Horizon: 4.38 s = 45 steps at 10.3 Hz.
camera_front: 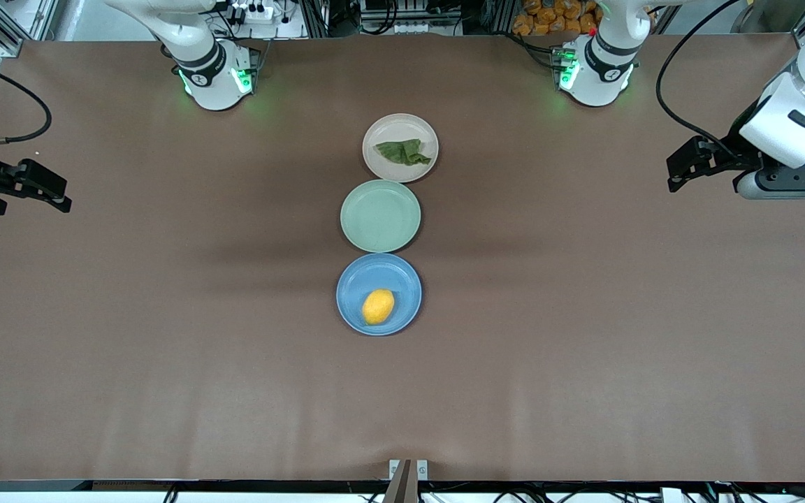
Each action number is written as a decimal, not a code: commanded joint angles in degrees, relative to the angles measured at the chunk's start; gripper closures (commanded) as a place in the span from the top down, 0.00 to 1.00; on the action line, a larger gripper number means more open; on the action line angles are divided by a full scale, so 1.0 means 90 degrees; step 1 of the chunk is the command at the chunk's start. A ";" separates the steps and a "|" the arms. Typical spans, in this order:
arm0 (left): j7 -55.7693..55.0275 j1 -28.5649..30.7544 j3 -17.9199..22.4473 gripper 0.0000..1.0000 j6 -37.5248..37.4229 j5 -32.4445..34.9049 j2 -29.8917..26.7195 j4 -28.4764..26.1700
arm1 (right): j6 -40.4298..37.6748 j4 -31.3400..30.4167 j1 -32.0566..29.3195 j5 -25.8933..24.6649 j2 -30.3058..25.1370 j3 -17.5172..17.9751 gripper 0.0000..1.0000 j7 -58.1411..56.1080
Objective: Pick lemon and lettuce from blue and beige plates
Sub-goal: 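Move the left gripper toward the lettuce on the beige plate, then lower the left gripper onto the lettuce while the right gripper reaches the lemon, then close the left gripper on lettuce while the right gripper grasps the lemon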
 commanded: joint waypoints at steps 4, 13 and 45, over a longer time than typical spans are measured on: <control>0.0171 -0.0014 -0.0093 1.00 -0.0162 0.0047 -0.0007 -0.0147 | -0.0060 0.0060 -0.0073 -0.0022 0.0020 0.0056 1.00 -0.0034; -0.3741 -0.0082 -0.3303 1.00 0.2792 -0.0803 -0.0106 -0.3106 | -0.0060 0.0050 -0.0102 -0.0031 0.0283 0.0056 1.00 -0.0043; -0.7983 -0.3207 -0.3004 0.93 0.5481 0.1666 0.3860 -0.3390 | 0.4843 0.1349 0.3559 0.0486 0.5283 0.0417 1.00 0.7339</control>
